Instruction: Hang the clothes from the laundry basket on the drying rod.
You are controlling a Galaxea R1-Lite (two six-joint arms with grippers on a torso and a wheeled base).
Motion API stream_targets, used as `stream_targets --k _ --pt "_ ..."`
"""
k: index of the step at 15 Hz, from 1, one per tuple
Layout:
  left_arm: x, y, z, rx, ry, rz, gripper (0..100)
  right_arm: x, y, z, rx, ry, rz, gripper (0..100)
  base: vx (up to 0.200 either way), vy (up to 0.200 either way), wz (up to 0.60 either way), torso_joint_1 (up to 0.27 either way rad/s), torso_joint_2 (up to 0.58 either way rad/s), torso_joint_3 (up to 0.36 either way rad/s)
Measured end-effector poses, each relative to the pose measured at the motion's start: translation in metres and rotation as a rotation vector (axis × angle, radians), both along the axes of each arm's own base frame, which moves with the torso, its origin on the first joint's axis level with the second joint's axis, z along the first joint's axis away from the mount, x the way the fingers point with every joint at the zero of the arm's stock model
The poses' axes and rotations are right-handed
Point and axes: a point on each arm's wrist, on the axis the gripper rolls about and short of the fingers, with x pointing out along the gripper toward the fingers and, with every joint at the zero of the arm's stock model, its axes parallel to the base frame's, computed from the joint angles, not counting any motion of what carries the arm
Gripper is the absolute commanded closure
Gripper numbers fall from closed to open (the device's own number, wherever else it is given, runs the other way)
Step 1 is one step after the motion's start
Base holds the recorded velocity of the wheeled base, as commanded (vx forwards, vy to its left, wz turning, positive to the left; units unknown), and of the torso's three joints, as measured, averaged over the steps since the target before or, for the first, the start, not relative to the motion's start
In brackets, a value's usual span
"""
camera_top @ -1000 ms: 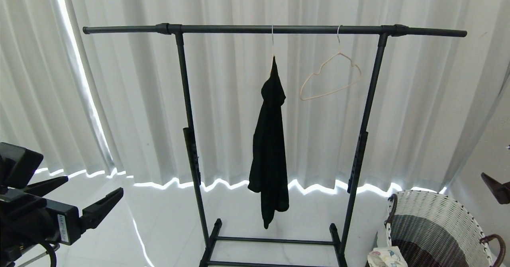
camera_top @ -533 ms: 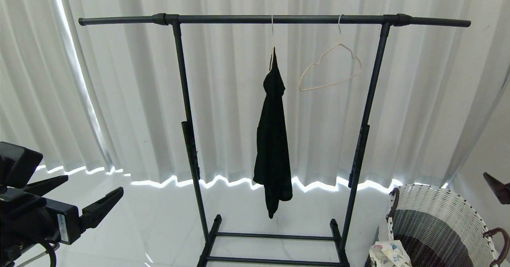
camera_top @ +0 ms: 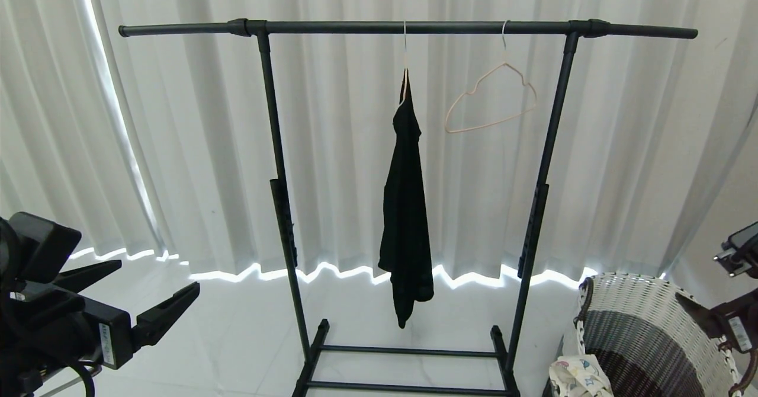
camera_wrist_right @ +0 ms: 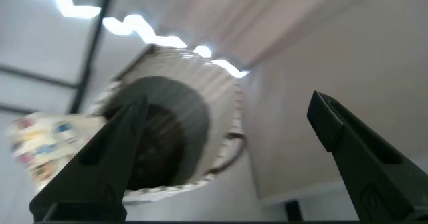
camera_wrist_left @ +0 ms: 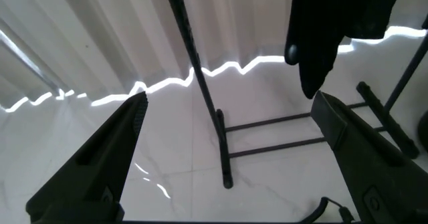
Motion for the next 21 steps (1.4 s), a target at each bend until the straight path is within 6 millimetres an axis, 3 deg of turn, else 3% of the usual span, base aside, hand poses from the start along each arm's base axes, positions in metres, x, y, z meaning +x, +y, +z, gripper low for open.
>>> stream_targets --k 4,10,15,21 --pt "0.001 0.000 -0.002 0.007 0.011 0.010 0 0.018 0.017 -0.030 0.071 0.170 0.108 0 0.000 0.000 0.00 0.000 0.00 0.000" --pt "0.009 0.000 -0.007 0.057 0.046 0.038 0 0.034 0.051 -0.094 0.161 0.484 0.129 0 0.000 0.000 0.00 0.000 0.00 0.000" --pt "0.010 0.000 -0.013 0.082 0.073 0.044 0 0.061 0.058 -0.138 0.065 0.627 0.047 0 0.000 0.000 0.00 0.000 0.00 0.000" --pt "0.010 0.001 -0.013 0.093 0.073 0.069 0 0.099 0.054 -0.184 -0.005 0.625 -0.099 0 0.000 0.000 0.00 0.000 0.00 0.000"
